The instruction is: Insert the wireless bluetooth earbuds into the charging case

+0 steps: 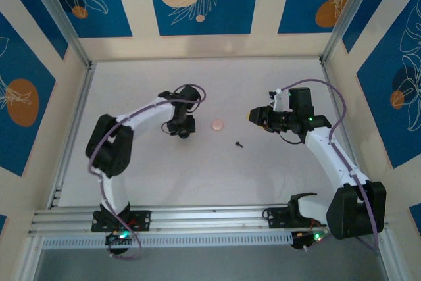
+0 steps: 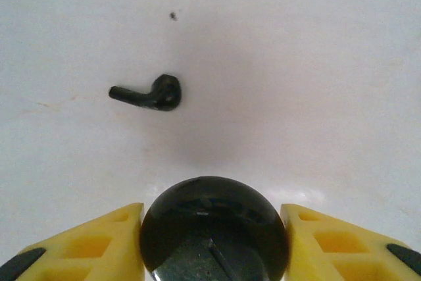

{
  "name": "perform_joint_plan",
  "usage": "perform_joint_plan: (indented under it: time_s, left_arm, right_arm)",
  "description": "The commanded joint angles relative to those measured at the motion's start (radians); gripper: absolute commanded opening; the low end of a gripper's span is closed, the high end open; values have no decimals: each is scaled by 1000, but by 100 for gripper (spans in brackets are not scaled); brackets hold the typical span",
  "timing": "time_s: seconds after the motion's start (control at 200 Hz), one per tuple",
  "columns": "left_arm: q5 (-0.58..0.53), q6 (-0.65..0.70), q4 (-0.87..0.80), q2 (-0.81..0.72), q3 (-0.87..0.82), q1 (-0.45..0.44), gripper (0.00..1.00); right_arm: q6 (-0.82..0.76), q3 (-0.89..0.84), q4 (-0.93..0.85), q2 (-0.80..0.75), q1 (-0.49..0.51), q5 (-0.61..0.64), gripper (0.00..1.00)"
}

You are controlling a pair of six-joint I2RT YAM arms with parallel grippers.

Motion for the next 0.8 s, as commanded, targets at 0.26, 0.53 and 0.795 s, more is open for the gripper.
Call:
perform_joint_plan:
  time_s: [0.26, 0.53, 0.795]
  left_arm:
    - [253, 364, 507, -353, -382, -59, 44]
    - [423, 733, 689, -483, -563, -71, 44]
    - [510, 956, 764, -565, -653, -74, 46]
  right_arm:
    - [19, 47, 24, 2, 10, -206, 42]
    - [-1, 112, -14, 124, 140, -251, 42]
    - [56, 121, 14, 204, 255, -202, 42]
